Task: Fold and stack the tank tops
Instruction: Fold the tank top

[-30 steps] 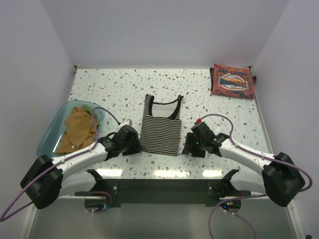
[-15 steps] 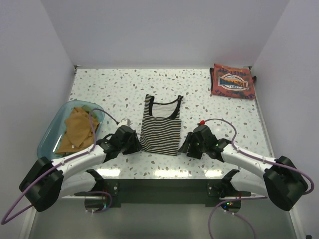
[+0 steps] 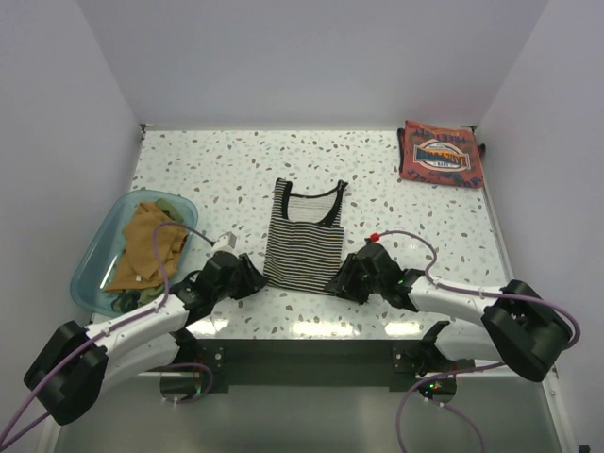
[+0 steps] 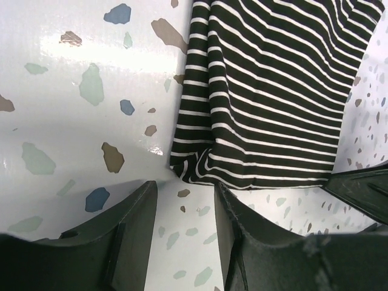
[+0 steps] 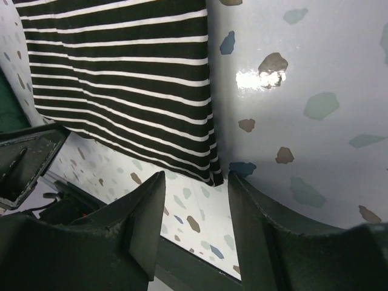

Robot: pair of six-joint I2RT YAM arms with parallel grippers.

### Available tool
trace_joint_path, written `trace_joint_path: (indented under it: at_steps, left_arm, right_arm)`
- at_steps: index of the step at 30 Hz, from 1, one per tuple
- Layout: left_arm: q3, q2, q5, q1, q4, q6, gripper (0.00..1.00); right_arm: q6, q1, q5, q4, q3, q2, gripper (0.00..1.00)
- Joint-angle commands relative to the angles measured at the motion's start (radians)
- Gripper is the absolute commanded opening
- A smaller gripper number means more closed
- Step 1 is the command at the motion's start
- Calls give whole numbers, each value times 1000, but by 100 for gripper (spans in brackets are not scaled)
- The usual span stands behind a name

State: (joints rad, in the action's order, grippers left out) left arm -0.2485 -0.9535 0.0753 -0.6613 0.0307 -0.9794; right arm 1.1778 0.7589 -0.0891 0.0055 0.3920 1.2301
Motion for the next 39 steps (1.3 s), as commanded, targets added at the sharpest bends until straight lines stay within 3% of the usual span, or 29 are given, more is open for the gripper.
trace_joint_path:
  at_steps: [1, 12, 16, 23, 28, 32, 36, 39]
  left_arm:
    - [5, 15, 10, 8, -57, -27, 48]
    - [11, -71, 4, 6, -138, -71, 60]
    - [3, -94, 29, 6, -128, -91, 59]
    - [-17, -157, 58, 6, -35, -102, 43]
    - [-17, -180, 57, 6, 11, -85, 22]
    - [-15, -177, 49, 6, 31, -65, 11]
    - [-17, -151, 32, 6, 57, -45, 7]
    - [-20, -120, 21, -3, 81, -33, 11]
  right_arm:
    - [29, 17, 46, 17, -38, 57, 49]
    - [34, 37, 78, 1, -73, 71, 37]
    - [19, 37, 86, -28, -76, 49, 23]
    - [-24, 37, 103, -73, -48, 43, 17]
    - [-43, 37, 118, -107, -38, 31, 12]
    - [-60, 37, 135, -157, -33, -20, 9]
    - [-81, 37, 155, -226, -21, -70, 10]
    - [-90, 37, 149, -245, -13, -102, 20]
